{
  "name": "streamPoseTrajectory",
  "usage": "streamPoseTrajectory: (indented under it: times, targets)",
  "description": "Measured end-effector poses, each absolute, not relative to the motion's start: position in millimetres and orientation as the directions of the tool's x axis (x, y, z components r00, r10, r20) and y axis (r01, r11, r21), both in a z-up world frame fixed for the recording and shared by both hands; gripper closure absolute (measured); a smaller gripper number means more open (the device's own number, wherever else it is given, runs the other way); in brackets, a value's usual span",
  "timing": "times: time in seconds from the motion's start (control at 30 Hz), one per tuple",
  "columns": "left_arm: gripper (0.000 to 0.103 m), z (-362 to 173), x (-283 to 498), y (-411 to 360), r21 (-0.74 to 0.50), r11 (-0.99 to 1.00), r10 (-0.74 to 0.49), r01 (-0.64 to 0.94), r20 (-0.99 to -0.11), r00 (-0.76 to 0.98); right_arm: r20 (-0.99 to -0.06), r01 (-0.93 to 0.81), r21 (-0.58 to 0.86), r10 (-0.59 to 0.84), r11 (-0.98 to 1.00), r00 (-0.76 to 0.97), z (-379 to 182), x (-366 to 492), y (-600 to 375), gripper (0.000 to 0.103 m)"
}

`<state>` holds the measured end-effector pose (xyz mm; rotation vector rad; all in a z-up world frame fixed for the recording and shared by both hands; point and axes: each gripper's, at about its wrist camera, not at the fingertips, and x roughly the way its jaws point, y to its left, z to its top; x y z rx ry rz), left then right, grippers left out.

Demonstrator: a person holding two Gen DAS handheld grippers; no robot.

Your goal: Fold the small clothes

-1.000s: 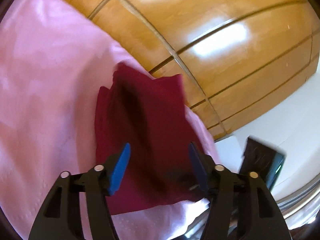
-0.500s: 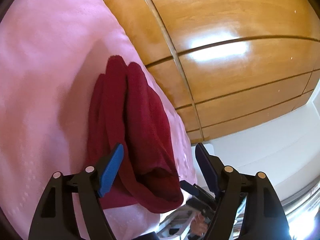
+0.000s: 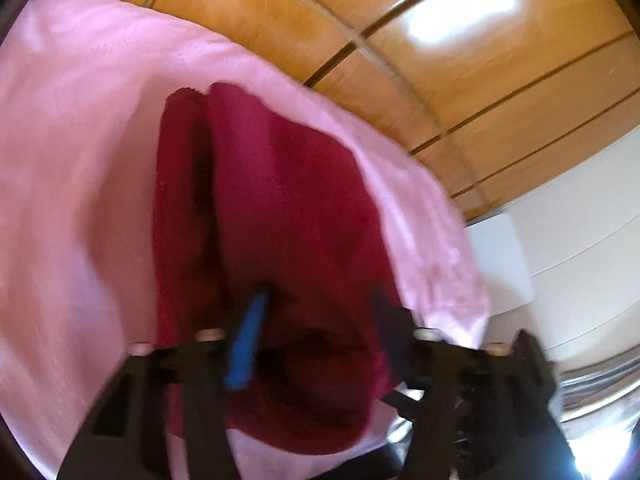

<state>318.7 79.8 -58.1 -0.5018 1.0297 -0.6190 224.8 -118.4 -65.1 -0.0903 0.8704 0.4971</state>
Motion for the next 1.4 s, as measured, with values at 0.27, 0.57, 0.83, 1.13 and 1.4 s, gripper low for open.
streamPoseTrajectory:
  times: [0.27,0.57,0.83,1.13,1.4]
  targets:
    - [0.096,-48,297,122,-0.667,0.712,-0.675,0.219,-0.565,0.475,-0.713,-0.454,0.140,0.408,0.880,0.571,-50,212,-132,0.089]
    - [0.095,-84,274,116,-0.527,0.828,-0.546,0.193,-0.679,0.491,-0.782,-0.459,0.118,0.367,0.881,0.504,-86,209,-130,0.085]
    - [0.095,-26,259,103,-0.365,0.899,-0.430,0.242,-0.634,0.642,-0.725,-0.470,0.194,0.448,0.861,0.523,-38,206,-160,0.047]
    - [0.095,-20,264,55,-0.135,0.946,-0.312,0.294,-0.625,0.715,-0.665,-0.354,0.230,0.412,0.906,0.622,-17,265,-144,0.047]
    - [0.095,-45,258,40,-0.040,0.949,-0.259,0.314,-0.667,0.699,-0.682,-0.325,0.216,0.381,0.921,0.625,-24,296,-124,0.047]
